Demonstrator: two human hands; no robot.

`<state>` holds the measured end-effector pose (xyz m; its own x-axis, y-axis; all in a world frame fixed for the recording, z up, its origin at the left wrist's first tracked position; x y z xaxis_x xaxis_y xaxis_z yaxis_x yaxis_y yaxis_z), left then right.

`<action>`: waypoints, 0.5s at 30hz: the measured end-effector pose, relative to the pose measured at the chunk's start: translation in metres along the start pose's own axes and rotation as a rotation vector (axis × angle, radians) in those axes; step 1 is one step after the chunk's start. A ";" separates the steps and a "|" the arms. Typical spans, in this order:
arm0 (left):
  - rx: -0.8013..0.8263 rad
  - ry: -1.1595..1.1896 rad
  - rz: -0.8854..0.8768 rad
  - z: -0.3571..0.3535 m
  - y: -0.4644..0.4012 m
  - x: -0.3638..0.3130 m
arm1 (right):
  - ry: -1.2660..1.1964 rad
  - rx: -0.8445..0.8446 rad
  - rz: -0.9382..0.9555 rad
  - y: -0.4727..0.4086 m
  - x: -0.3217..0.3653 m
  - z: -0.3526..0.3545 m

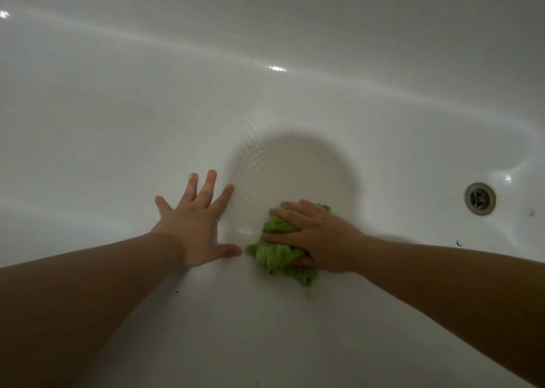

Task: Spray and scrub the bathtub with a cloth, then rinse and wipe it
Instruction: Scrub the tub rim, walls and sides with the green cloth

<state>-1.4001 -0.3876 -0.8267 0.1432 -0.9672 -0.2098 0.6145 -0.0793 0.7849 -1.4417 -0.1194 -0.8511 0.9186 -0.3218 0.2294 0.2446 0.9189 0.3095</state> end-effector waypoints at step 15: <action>-0.030 -0.017 -0.033 0.008 -0.023 -0.020 | -0.020 -0.177 -0.727 -0.024 -0.161 0.043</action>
<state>-1.4235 -0.3688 -0.8360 0.1090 -0.9682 -0.2253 0.6416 -0.1046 0.7599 -1.6091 -0.0990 -0.8560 0.5009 -0.8646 0.0406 0.8358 0.4953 0.2368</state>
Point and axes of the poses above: each hand's wrist, its own y-axis away from the middle knuckle, its own z-axis out of the back of the hand, x = y × z, the point moved 3 cm from there along -y, towards the middle knuckle, and after that the axes turned 13 degrees about y, right-handed, at the moved point
